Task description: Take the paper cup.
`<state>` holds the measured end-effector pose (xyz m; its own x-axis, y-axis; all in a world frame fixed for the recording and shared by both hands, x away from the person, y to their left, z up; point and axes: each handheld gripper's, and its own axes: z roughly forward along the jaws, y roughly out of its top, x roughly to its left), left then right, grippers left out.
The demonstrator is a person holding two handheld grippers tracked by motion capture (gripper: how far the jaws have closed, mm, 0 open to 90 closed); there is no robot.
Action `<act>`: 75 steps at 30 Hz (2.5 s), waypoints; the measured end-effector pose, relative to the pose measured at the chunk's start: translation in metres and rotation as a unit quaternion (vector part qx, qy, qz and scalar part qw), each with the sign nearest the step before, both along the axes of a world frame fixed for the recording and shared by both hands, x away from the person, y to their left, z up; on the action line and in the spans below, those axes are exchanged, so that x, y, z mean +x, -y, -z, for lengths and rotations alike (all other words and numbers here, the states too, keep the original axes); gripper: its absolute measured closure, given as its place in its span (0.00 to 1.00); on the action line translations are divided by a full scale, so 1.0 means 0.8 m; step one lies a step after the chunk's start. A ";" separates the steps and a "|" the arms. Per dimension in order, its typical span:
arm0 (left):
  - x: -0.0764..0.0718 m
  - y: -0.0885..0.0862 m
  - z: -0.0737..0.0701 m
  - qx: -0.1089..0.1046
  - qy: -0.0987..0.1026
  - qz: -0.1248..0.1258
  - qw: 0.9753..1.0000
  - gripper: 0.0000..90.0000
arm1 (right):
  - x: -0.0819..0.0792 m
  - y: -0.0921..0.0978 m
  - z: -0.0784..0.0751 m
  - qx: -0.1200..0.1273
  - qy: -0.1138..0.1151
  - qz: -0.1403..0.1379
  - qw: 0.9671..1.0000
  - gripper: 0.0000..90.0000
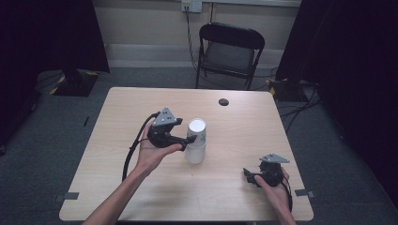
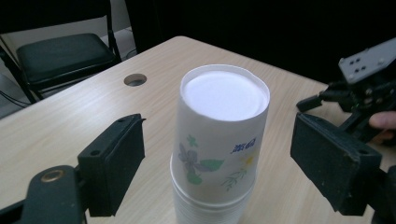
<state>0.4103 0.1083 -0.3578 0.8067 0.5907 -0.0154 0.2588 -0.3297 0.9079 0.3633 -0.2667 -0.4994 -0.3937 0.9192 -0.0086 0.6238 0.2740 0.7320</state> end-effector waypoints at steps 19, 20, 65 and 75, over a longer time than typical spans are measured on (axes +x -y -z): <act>0.025 0.043 0.018 0.027 -0.012 0.001 1.000 0.22 | 0.000 0.000 0.000 0.000 0.000 -0.001 1.000 0.13; 0.025 0.043 0.018 0.027 -0.012 0.001 1.000 0.22 | 0.000 0.000 0.000 0.000 0.000 -0.001 1.000 0.13; 0.027 0.040 0.000 0.001 -0.017 -0.024 1.000 0.34 | 0.000 0.000 0.000 0.000 0.000 -0.001 1.000 0.13; 0.026 0.042 -0.015 0.003 -0.006 -0.023 1.000 0.34 | 0.000 0.000 0.000 0.000 0.000 -0.001 1.000 0.13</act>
